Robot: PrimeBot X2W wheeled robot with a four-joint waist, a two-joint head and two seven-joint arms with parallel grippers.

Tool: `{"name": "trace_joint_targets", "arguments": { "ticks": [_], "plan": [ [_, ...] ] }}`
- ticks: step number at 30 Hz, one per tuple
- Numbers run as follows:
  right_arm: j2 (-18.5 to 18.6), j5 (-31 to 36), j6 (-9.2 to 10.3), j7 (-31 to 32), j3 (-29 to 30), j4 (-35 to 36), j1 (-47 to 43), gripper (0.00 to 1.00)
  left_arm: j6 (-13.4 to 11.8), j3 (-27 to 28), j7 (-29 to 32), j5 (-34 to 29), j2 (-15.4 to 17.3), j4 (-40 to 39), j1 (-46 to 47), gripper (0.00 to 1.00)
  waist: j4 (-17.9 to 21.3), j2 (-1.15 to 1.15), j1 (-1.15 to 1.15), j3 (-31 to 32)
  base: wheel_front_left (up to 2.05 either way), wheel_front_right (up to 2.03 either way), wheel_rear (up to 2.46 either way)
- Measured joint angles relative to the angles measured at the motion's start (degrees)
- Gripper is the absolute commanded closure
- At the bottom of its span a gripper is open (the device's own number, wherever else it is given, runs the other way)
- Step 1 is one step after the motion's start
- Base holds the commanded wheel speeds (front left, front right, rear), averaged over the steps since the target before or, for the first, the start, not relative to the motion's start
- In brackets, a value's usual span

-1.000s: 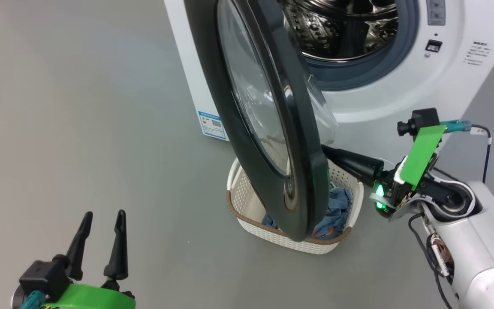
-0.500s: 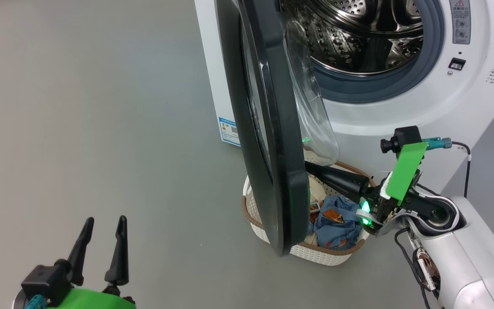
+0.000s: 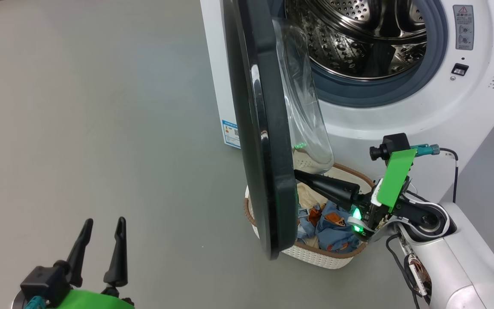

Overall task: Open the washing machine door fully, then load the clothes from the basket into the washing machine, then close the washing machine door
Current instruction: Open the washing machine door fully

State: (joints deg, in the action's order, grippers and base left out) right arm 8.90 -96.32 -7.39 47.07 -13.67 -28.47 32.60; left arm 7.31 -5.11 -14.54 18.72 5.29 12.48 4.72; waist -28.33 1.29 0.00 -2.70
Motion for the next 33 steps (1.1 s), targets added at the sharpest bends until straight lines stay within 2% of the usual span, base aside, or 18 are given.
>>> {"name": "trace_joint_targets", "arguments": {
  "ticks": [14,15,16,17,18,19,20,25,33],
  "plan": [
    [-0.2,1.1,0.0,-0.8,2.7,1.1,-0.8,1.0,0.0,0.4,0.0,-0.8,0.0,-0.1,-0.8,0.0,2.7,0.0,0.0,0.5,0.0,0.0,0.0],
    [0.0,1.5,0.0,-1.5,3.2,1.4,-1.2,0.89,0.0,0.4,0.0,-1.0,0.0,-0.1,-1.0,0.0,3.0,0.0,0.0,0.6,0.0,0.0,0.0],
    [0.2,2.2,0.0,-2.1,3.4,1.9,-1.4,0.75,0.0,0.4,0.0,-1.0,0.0,-0.1,-1.1,0.0,3.4,0.0,0.0,0.6,0.0,0.0,0.0],
    [0.4,3.1,0.0,-2.7,3.7,2.4,-1.5,0.75,0.0,0.4,0.0,-1.1,0.1,-0.1,-1.1,0.0,3.7,0.0,0.0,0.7,0.0,0.0,0.0],
    [0.6,3.6,0.0,-3.4,3.9,3.1,-1.6,0.55,0.0,0.4,0.0,-1.1,0.1,-0.1,-1.1,0.0,4.1,0.0,0.0,0.7,0.0,0.0,0.0],
    [0.7,4.0,0.0,-3.9,4.2,3.9,-1.8,0.05,0.0,0.4,0.0,-1.1,0.1,-0.1,-1.1,0.0,4.5,0.0,0.0,0.8,0.0,0.0,0.0],
    [0.8,4.5,0.0,-4.5,4.4,4.5,-2.1,0.0,0.0,0.4,0.0,-1.1,0.2,-0.1,-1.1,0.0,4.9,0.0,0.0,0.9,0.0,0.0,0.0],
    [2.6,10.9,0.0,-11.8,4.9,7.5,-4.1,0.0,0.0,0.5,0.0,-1.1,0.4,-0.2,-1.1,0.0,7.1,0.0,0.0,1.2,0.0,0.0,0.0],
    [3.9,15.9,0.0,-20.1,3.4,15.0,-8.1,0.0,0.0,0.6,0.0,-1.1,0.5,-0.4,-2.2,0.0,12.1,0.0,0.0,1.8,0.0,0.0,0.0]
  ]
}}
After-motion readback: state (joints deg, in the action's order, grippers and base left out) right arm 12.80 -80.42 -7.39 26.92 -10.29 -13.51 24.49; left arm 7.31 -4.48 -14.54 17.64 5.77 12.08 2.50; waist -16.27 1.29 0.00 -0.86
